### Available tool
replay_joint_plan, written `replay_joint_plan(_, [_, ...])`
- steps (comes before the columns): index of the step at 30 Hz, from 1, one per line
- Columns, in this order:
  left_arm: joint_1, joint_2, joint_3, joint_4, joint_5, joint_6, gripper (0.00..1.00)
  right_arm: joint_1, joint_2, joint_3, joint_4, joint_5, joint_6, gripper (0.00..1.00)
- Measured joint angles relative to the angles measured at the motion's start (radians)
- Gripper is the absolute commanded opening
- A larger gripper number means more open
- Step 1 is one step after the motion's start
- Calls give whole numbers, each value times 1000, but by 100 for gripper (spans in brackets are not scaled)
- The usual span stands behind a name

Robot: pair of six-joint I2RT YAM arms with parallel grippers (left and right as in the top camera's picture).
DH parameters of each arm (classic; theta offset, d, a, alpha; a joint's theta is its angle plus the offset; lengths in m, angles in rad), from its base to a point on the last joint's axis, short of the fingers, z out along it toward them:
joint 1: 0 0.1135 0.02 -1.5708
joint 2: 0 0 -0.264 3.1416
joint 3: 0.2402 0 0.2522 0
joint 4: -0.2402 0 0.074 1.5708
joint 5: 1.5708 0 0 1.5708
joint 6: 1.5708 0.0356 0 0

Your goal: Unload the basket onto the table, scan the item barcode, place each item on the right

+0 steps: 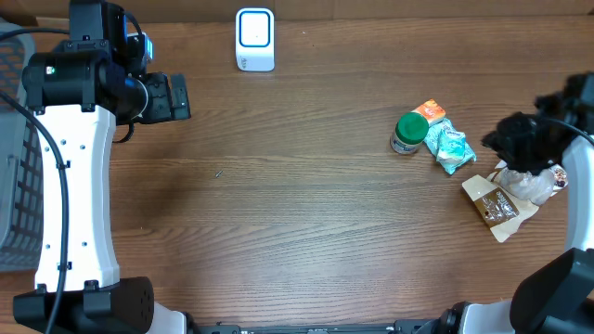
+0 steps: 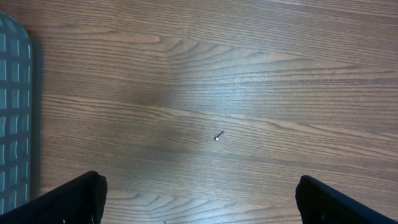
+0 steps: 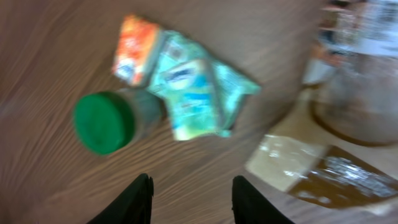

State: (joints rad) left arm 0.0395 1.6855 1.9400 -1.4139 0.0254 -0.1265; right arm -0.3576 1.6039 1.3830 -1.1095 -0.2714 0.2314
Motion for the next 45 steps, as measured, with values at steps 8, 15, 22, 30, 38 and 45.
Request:
replay_joint_plan(8, [0,0,0,0,0,0,100,205,0,38,29,-26,-14,53])
replay_joint_plan(15, [0,0,0,0,0,0,100,347,0,38,56,-86,-16,53])
replay_joint_plan(22, [0,0,0,0,0,0,100,510,0,38,73,-106,-21,63])
replay_joint_plan(30, [0,0,0,0,0,0,100,569,1,168,-56,-110,-23,67])
replay_joint_plan(38, [0,0,0,0,0,0,100,580,-3,414,-310,-17,-23,87])
replay_joint_plan(45, [0,0,0,0,0,0,100,583,-79,469,-394,-8,-5,100])
